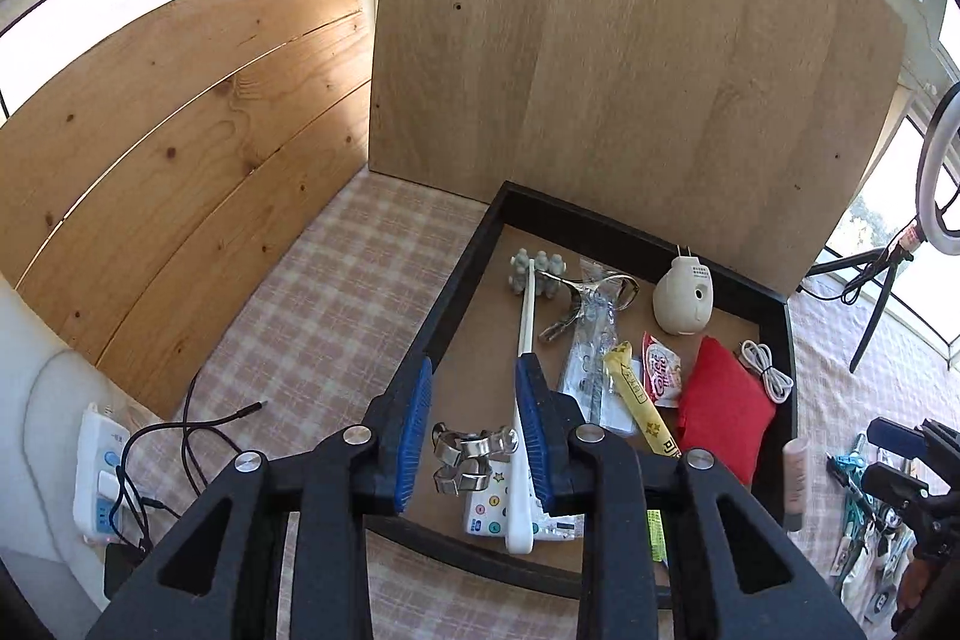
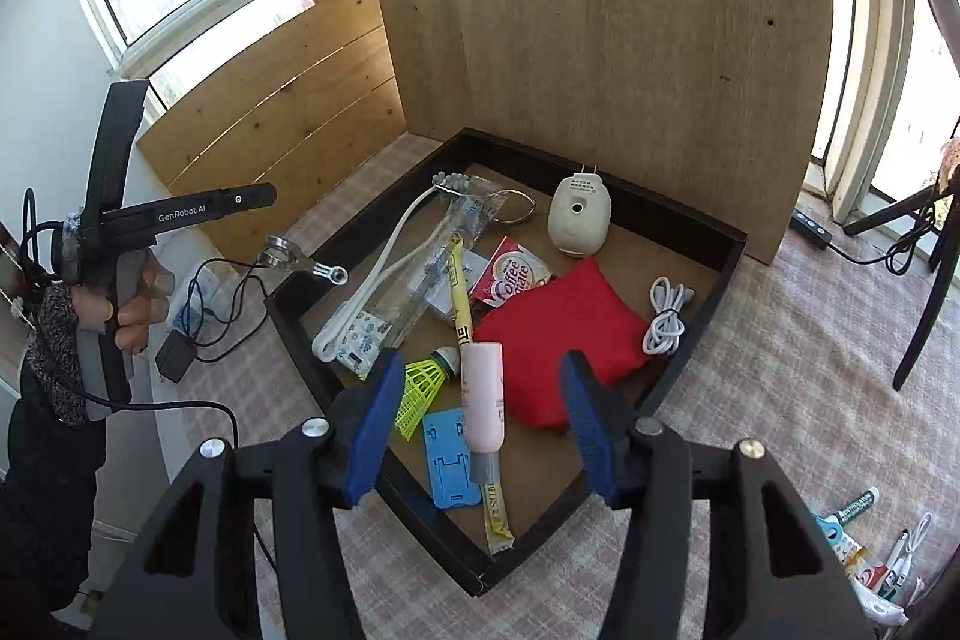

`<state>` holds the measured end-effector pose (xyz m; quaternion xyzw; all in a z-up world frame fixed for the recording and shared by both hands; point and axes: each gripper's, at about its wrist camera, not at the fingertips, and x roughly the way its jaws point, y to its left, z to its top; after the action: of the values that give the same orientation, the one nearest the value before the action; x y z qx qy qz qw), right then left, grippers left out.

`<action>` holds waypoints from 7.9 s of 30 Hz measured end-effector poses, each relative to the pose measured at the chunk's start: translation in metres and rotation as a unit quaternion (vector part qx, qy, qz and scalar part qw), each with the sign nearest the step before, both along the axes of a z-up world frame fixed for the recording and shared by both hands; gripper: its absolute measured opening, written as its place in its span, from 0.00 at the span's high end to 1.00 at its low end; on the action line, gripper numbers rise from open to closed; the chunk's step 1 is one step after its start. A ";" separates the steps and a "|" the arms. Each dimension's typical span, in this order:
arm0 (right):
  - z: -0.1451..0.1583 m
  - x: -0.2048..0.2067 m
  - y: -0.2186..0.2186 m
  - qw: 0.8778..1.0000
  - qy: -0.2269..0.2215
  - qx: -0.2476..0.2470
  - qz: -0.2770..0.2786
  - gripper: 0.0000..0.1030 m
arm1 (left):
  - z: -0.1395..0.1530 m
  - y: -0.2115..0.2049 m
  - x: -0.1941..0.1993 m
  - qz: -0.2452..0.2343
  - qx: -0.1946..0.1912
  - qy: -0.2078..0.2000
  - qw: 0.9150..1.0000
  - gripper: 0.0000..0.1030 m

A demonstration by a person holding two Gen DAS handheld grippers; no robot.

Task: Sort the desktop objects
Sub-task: 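Carry the clamp and pink bottle into the tray and open both tools, then move both tools back over the pile, then grasp the metal wrench with the left tool while the right grasps the black cable, then carry the wrench and black cable toward the tray, then lower the wrench and black cable into the tray and open both tools, then move both tools back over the pile, then grasp the white paper packet with the left tool while the right grasps the grey printed pouch, then carry the white packet and grey pouch into the tray and open both tools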

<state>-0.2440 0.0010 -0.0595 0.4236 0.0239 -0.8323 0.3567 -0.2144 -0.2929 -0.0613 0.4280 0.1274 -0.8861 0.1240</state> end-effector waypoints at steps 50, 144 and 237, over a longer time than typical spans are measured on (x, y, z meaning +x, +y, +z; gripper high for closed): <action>-0.057 0.134 0.384 0.937 -0.086 -0.047 -0.334 0.45 | -0.071 0.432 0.056 -0.406 0.025 -0.094 0.908 0.62; 0.024 -0.081 0.027 0.992 0.016 -0.026 -0.123 0.43 | -0.008 0.018 -0.018 -0.071 -0.002 0.024 0.997 0.78; -0.107 0.216 0.404 0.893 -0.123 -0.099 -0.420 0.97 | -0.084 0.480 0.072 -0.529 0.080 -0.121 0.836 0.90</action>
<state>-0.0284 0.4047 -0.1662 0.4554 -0.2832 -0.8440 0.0137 -0.1428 0.1874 -0.1457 0.5426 -0.0642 -0.7444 -0.3838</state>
